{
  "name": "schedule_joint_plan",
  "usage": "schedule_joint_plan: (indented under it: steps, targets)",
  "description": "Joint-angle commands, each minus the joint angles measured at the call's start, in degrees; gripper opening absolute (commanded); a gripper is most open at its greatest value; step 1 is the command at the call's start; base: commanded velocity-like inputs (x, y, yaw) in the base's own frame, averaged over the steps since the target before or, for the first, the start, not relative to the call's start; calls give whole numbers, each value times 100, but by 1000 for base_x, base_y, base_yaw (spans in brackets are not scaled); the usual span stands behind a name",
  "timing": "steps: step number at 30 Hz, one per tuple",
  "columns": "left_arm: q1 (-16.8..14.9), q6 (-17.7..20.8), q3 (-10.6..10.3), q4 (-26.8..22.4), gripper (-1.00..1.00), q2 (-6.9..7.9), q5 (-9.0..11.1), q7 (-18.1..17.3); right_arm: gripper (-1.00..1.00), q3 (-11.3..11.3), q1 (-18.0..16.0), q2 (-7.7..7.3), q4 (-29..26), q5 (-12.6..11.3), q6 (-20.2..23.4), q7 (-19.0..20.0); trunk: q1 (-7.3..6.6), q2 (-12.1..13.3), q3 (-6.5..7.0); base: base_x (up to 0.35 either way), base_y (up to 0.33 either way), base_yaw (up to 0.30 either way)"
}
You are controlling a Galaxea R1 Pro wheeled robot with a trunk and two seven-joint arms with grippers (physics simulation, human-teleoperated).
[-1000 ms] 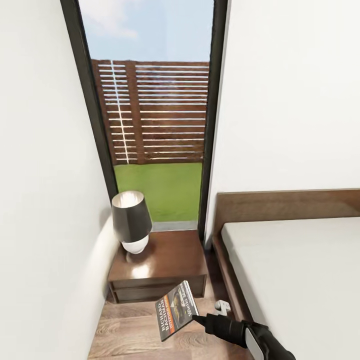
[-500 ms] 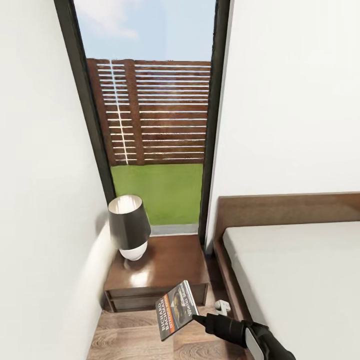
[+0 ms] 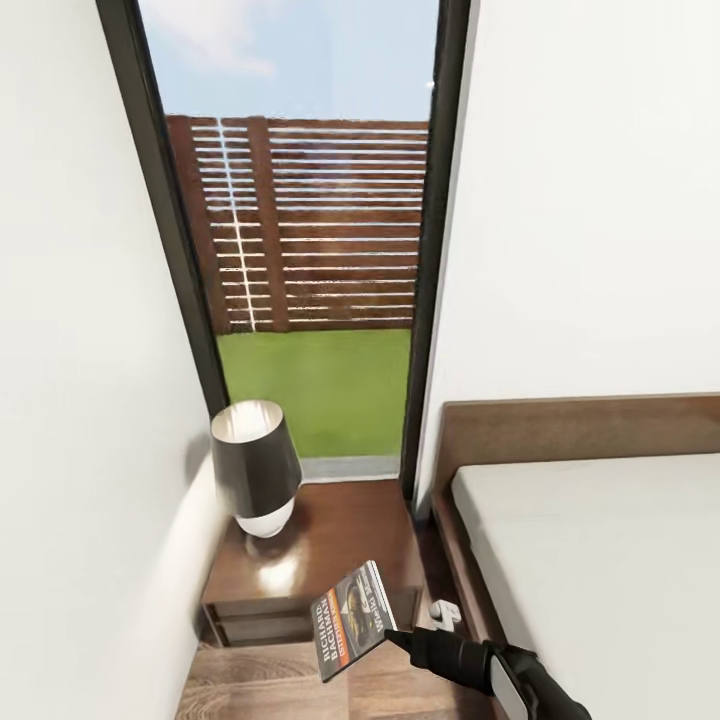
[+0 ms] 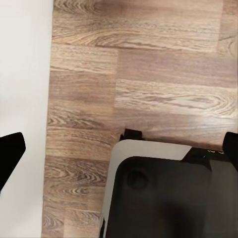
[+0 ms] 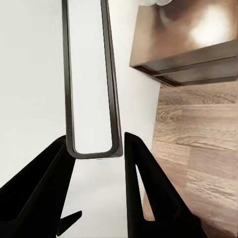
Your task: In the bedroom, move the book from the bed onto either nightstand, and place the two sandals side by side next to the bed.
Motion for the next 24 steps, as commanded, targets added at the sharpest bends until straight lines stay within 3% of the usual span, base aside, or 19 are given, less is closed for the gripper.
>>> schedule_joint_plan:
  steps: [1, 16, 24]
  targets:
    - [-4, -15, -49, 2, 100, -1, 42, 7, -100, -36, -5, 5, -4, -25, 60, 19, 6, -12, -12, 281, 3, 0]
    - [-4, -15, -50, 2, 100, 0, 44, 7, -100, -39, -5, 4, -3, -25, 66, 19, 6, -12, -12, 307, 1, 0]
    - [-4, -15, -50, 2, 100, -4, 40, 7, -100, -39, -5, -2, -3, -25, 67, 19, 6, -12, -12, 160, 2, 0]
